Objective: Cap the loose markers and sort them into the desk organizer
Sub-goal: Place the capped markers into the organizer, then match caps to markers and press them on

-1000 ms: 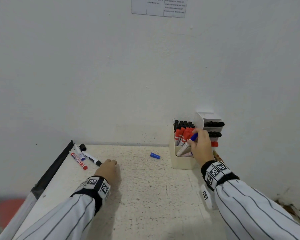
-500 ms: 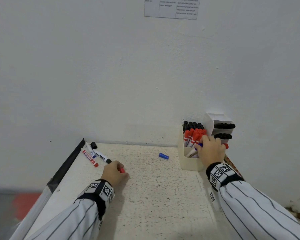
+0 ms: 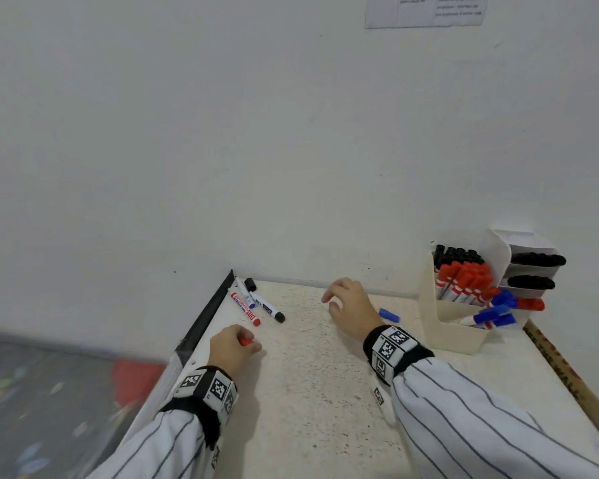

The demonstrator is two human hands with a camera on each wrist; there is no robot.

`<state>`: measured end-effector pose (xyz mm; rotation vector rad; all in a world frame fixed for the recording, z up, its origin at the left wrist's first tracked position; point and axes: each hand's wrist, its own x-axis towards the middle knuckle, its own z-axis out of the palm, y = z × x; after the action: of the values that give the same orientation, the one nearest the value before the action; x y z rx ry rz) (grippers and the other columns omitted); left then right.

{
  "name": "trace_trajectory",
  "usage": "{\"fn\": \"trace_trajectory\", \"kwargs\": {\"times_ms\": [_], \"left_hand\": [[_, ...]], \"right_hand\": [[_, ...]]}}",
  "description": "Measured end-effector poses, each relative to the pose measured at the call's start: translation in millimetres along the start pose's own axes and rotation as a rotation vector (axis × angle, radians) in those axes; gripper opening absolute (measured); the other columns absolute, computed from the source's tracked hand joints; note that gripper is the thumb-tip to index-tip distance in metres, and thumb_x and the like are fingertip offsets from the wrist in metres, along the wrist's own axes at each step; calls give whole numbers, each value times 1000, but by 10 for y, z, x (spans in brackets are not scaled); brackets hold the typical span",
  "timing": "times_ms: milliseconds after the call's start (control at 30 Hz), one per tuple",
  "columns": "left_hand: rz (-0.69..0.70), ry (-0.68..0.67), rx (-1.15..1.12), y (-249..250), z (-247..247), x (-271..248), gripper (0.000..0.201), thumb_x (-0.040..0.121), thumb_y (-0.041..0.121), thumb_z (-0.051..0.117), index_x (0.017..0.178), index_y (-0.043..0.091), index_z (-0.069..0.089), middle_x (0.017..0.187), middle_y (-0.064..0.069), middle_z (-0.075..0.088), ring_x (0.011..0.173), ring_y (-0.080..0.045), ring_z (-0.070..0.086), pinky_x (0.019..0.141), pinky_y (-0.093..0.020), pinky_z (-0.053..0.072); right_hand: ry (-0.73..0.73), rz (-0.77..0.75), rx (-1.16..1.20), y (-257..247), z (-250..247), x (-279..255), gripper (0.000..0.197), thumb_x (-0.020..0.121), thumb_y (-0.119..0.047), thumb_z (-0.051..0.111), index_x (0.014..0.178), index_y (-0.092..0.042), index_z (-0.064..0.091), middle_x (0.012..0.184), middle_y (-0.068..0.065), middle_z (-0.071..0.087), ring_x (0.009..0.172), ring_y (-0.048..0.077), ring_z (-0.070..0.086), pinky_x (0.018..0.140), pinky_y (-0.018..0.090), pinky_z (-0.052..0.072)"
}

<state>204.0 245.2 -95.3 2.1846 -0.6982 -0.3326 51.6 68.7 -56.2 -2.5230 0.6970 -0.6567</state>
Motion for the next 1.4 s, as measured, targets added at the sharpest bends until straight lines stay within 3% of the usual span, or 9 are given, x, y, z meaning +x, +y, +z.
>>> {"fn": "trace_trajectory", "kwargs": {"times_ms": [200, 333, 467, 633, 733, 900, 1067, 1267, 1400], "left_hand": [[-41, 42, -5, -262, -328, 37, 18, 78, 7, 72, 77, 15, 57, 81, -1, 60, 76, -16, 56, 79, -24, 45], [-55, 65, -86, -359, -437, 52, 4, 87, 8, 62, 85, 8, 59, 73, -5, 57, 54, -16, 54, 50, -14, 48], [-46, 53, -13, -437, -430, 113, 24, 89, 22, 62, 108, 9, 65, 85, -9, 67, 71, -22, 60, 78, -28, 49], [-35, 17, 35, -414, -408, 124, 11, 89, 17, 61, 91, 9, 68, 68, 2, 59, 73, -18, 53, 79, -25, 45], [-45, 13, 58, -379, -377, 116, 5, 88, 18, 61, 88, 14, 64, 72, 1, 59, 76, -19, 55, 89, -33, 47], [-23, 51, 96, -346, -320, 74, 16, 89, 20, 59, 100, 9, 66, 96, -6, 68, 80, -13, 54, 81, -20, 41], [-46, 60, 96, -350, -319, 31, 16, 88, 20, 59, 99, 10, 66, 92, -2, 65, 82, -11, 54, 79, -19, 41], [-53, 73, 104, -356, -329, -37, 11, 86, 18, 60, 96, 14, 65, 86, 5, 59, 83, -9, 52, 74, -16, 36], [-50, 47, 108, -351, -344, -76, 1, 86, 22, 60, 87, 22, 60, 87, 5, 61, 86, -11, 55, 83, -20, 43]], "right_hand": [[-437, -90, 81, -602, 577, 240, 38, 92, -4, 42, 127, -12, 54, 140, 3, 43, 130, 18, 37, 113, 30, 23], [-545, -60, 52, -804, 810, 298, 48, 94, -6, 38, 140, -16, 37, 150, 5, 32, 133, 22, 35, 105, 22, 24], [-600, -46, -77, -822, 931, 319, 38, 93, -11, 41, 130, -10, 42, 140, 11, 42, 122, 27, 45, 96, 28, 36], [-441, 52, -137, -817, 950, 387, 24, 93, -14, 42, 105, -8, 62, 116, 13, 58, 97, 27, 58, 77, 25, 42], [-523, 70, -180, -734, 931, 378, 30, 88, -10, 52, 118, -14, 49, 127, 9, 43, 88, 21, 50, 74, 26, 41], [-654, -82, -340, -685, 894, 341, 50, 91, -22, 45, 138, -34, 34, 138, -1, 42, 119, 22, 47, 90, 35, 46], [-491, 18, -331, -802, 869, 345, 8, 87, -24, 52, 84, -17, 55, 97, 3, 59, 84, 19, 56, 68, 27, 46], [-666, -49, -278, -805, 816, 268, 42, 87, 0, 51, 121, -24, 55, 117, 6, 49, 98, 22, 54, 81, 28, 47], [-641, 1, -269, -819, 785, 228, 19, 86, -11, 51, 96, -18, 65, 111, 4, 52, 98, 21, 55, 81, 27, 48]]}}
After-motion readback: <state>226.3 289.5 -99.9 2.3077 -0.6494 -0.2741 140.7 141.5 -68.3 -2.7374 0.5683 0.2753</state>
